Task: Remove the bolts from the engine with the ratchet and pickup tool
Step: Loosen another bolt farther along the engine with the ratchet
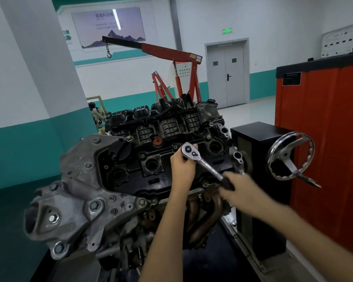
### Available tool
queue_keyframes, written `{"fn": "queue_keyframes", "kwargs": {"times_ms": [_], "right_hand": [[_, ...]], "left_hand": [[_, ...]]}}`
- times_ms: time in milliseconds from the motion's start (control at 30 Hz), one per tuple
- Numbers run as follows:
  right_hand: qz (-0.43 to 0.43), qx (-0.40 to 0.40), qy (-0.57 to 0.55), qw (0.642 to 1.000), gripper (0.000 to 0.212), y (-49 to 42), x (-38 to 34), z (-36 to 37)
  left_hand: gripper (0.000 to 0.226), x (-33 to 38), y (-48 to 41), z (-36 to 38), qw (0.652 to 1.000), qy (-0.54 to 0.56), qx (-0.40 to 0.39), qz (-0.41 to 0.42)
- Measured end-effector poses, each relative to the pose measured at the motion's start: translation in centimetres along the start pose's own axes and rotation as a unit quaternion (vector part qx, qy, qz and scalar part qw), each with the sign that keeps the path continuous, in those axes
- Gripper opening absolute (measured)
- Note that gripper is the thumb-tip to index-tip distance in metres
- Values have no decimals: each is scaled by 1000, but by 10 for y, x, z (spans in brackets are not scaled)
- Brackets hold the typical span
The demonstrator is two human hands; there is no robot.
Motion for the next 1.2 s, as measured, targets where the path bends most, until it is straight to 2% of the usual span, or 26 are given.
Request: {"fn": "queue_keyframes", "kwargs": {"times_ms": [100,167,267,333,433,533,600,700,833,900,1000,1100,1200], "right_hand": [[35,25,-137,990,18,22,-17,45],[40,17,-166,985,19,21,-24,56],[23,9,-45,999,24,5,-9,31],[6,-26,36,999,22,-10,3,7],[-50,-48,171,983,10,-36,5,-28],[-74,-19,249,966,11,-45,4,-45],[-40,-9,173,984,9,-32,10,-33],[27,25,-31,999,23,7,2,14],[85,71,-249,962,8,27,-36,76],[94,75,-283,952,4,25,-43,85],[73,47,-193,977,3,21,-29,68],[-1,-12,-51,999,14,8,-8,20],[-71,-41,169,982,12,-27,1,-39]], "left_hand": [[58,-2,1,2,999,7,37,-3],[57,-2,0,-2,999,-2,46,2],[51,3,0,-4,999,-25,3,19],[46,10,-1,-5,997,-55,-25,46],[31,21,-5,-3,994,-60,-43,81],[39,13,-6,-1,997,-40,-53,46],[48,11,-3,3,996,-35,-69,31],[50,11,0,6,997,-14,-58,39],[48,9,-1,6,999,-2,-18,39],[46,9,-2,6,999,-15,-25,35],[49,8,-3,4,998,-16,-48,27],[54,9,-5,6,996,-28,-75,25],[55,13,-8,7,995,-48,-86,26]]}}
Point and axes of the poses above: each hand's wrist, its own y-axis away from the middle knuckle, its own z-axis out of the palm, x = y × z, the point moved 8 cm from there along -y, towards the middle knuckle, and after that the axes turned 6 degrees about y, right-handed, at the moved point
